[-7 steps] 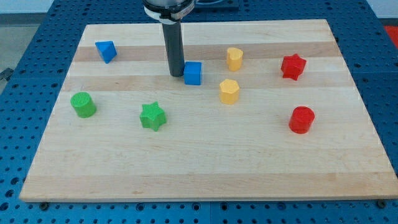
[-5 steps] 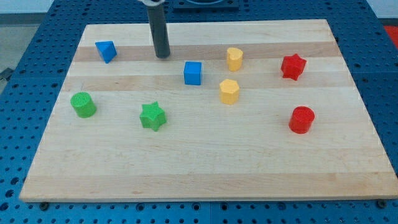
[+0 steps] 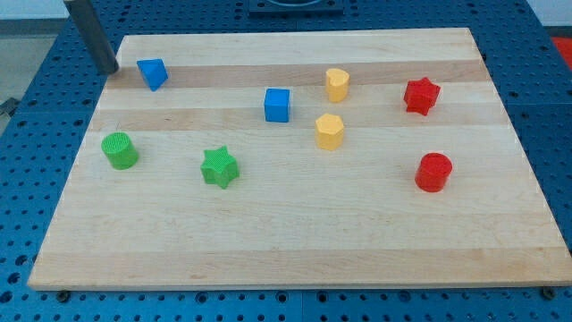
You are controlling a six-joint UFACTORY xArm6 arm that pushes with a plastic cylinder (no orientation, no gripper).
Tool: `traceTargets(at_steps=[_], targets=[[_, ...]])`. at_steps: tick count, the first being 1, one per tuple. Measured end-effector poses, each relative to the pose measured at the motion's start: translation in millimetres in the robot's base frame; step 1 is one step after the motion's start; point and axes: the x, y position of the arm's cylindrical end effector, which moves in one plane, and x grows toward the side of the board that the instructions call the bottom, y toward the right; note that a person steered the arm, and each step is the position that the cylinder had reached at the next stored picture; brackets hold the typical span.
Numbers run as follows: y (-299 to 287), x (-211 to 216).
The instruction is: Move the blue triangle into the blue cube
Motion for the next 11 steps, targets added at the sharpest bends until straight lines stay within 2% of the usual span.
traceTargets(at_steps=[2,3,4,5,6,8,9,10,11], targets=[[106,41],[85,40],[19,25],[-1,-5],[36,-15],[156,26],[188,37],[162,16],[112,-25]])
